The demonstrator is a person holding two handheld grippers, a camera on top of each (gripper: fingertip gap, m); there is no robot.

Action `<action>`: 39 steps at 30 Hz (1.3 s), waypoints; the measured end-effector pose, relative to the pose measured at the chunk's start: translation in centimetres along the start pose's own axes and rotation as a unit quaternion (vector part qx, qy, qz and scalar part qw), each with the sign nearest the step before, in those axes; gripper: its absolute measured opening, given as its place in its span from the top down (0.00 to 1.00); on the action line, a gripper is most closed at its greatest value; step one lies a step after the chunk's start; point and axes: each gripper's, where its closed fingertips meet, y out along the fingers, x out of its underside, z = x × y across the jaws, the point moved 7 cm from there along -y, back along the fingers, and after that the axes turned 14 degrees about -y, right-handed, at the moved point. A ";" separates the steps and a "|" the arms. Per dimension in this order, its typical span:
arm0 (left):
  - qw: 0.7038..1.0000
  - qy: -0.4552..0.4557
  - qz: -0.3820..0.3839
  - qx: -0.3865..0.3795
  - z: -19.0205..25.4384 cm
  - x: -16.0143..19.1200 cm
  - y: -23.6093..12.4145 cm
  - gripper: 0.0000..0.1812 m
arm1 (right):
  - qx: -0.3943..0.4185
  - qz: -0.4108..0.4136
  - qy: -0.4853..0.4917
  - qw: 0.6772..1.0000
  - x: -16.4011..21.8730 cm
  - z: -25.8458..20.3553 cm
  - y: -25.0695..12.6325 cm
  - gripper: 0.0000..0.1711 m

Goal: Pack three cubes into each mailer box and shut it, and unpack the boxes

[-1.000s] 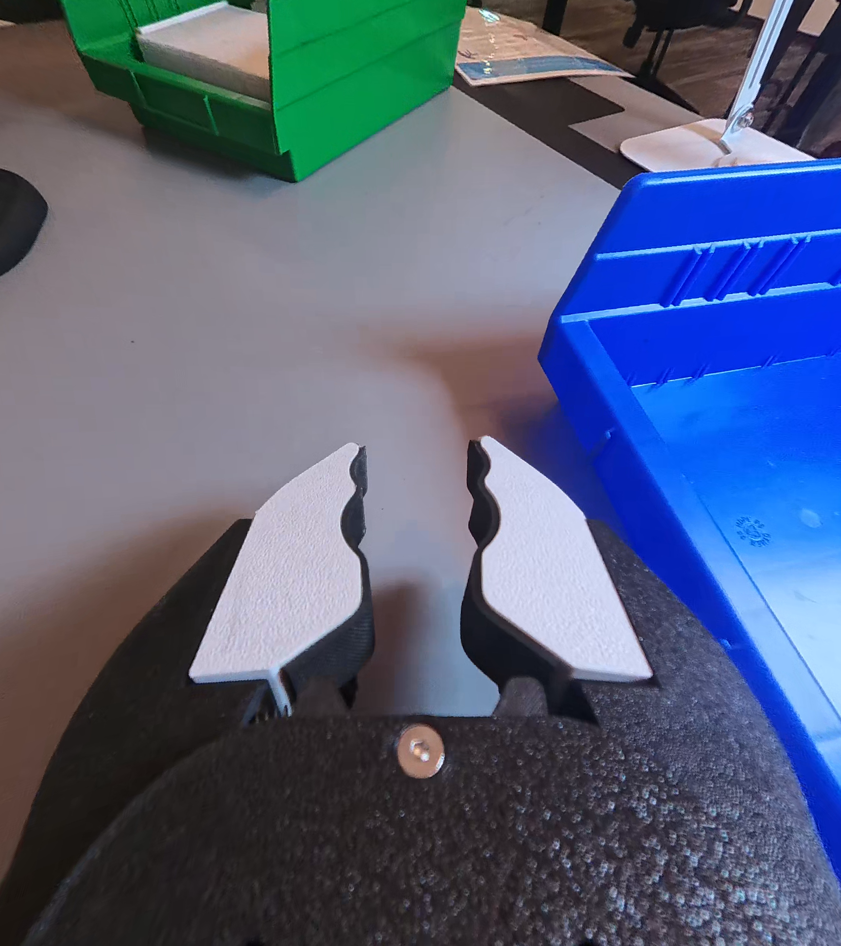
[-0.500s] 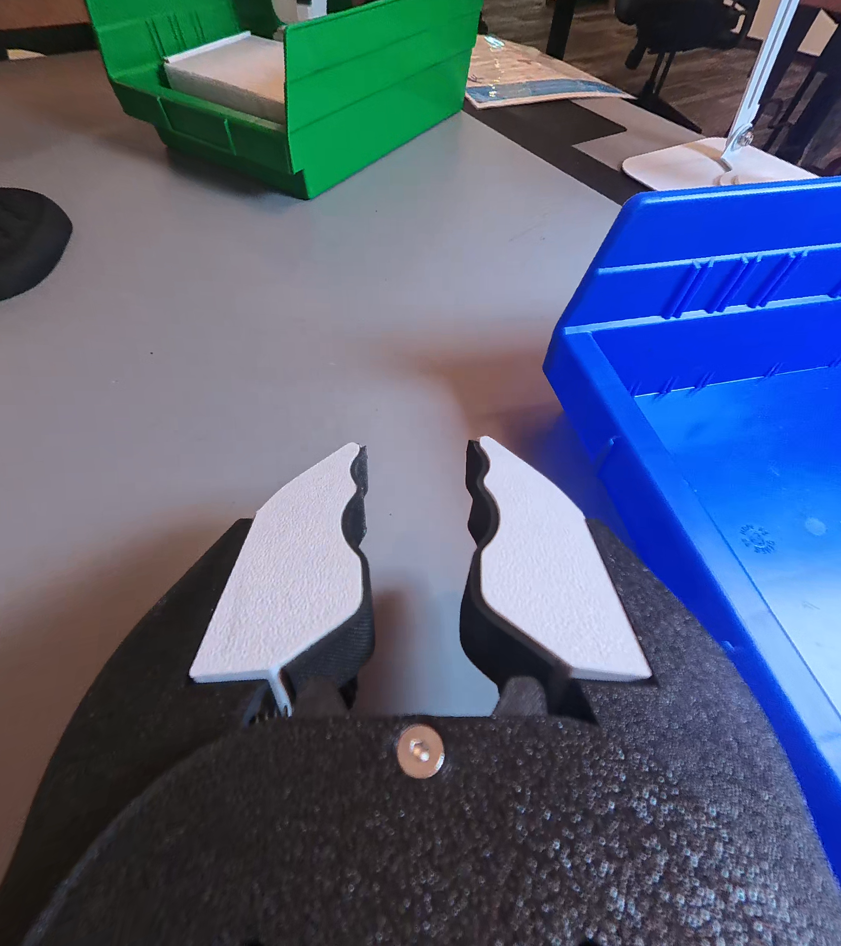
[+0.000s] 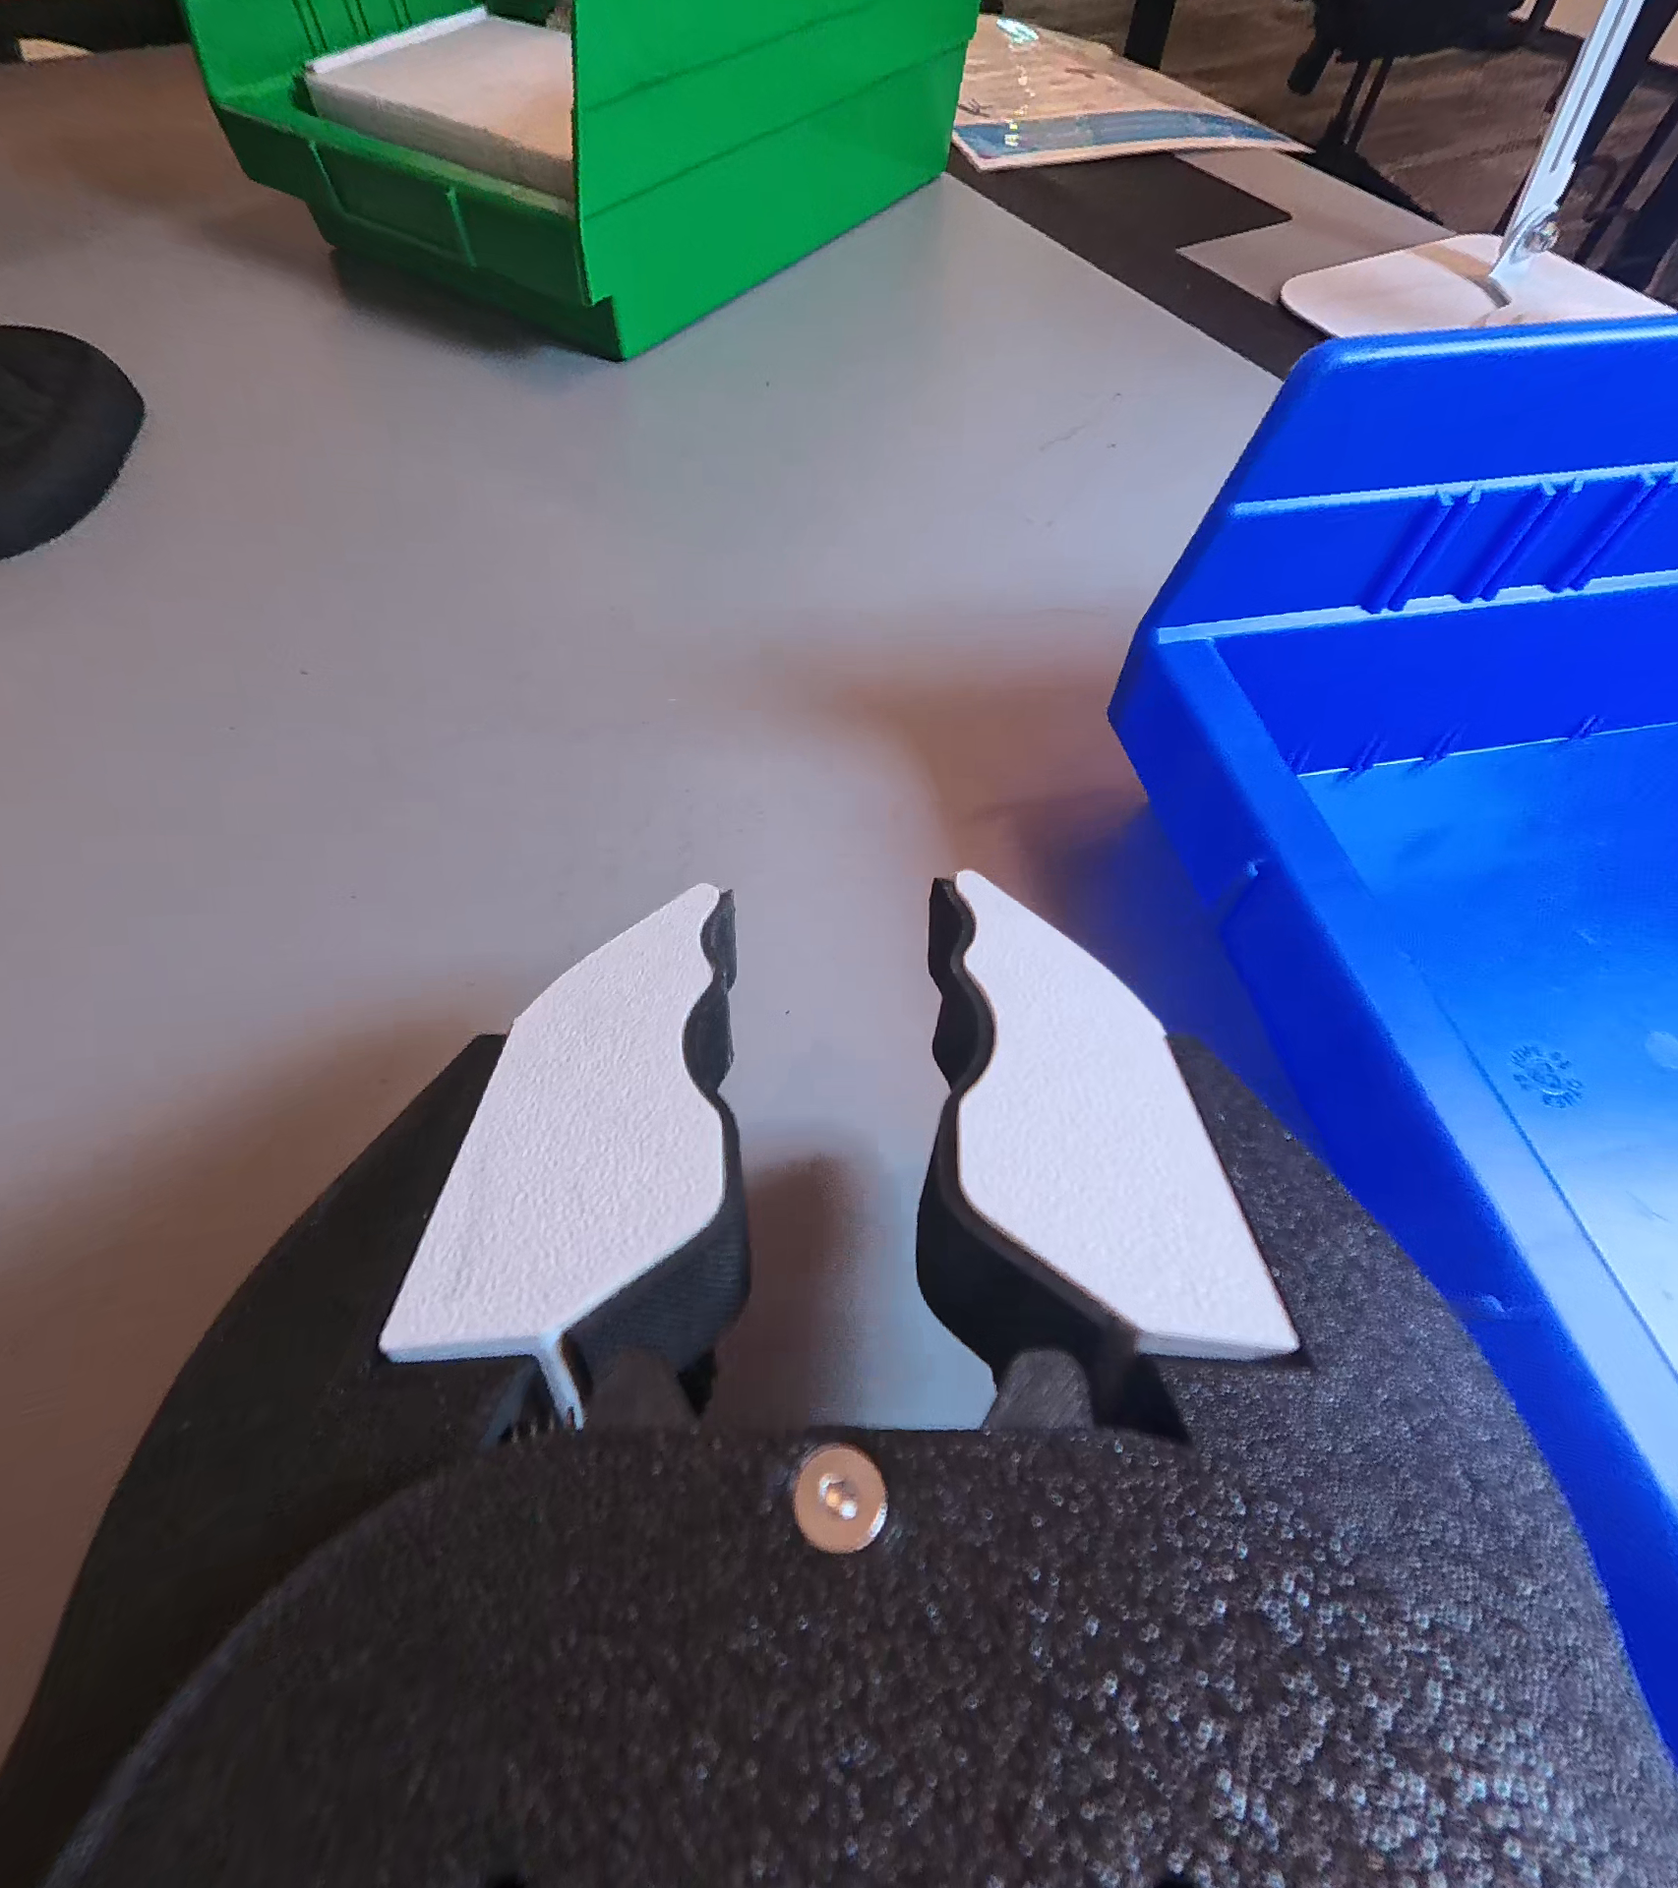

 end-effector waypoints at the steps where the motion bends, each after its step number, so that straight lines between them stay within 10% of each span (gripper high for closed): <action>1: 1.000 -0.002 0.003 0.008 0.1 -0.1 0.2 0.26 | 0.000 -0.001 0.001 1.000 0.0 0.0 0.0 0.79; 13: 0.999 0.002 0.048 0.004 0.4 0.2 -0.7 0.27 | -0.001 0.011 0.009 1.000 -0.1 0.2 -0.2 0.79; 27: 0.987 0.028 0.142 -0.076 2.8 2.9 -11.5 0.28 | 0.006 0.021 -0.021 1.000 -0.8 -0.4 -0.7 0.79; 39: 0.909 0.202 0.344 0.121 20.5 0.3 -18.3 0.28 | 0.127 0.030 -0.195 0.972 -4.4 -1.3 -1.3 0.70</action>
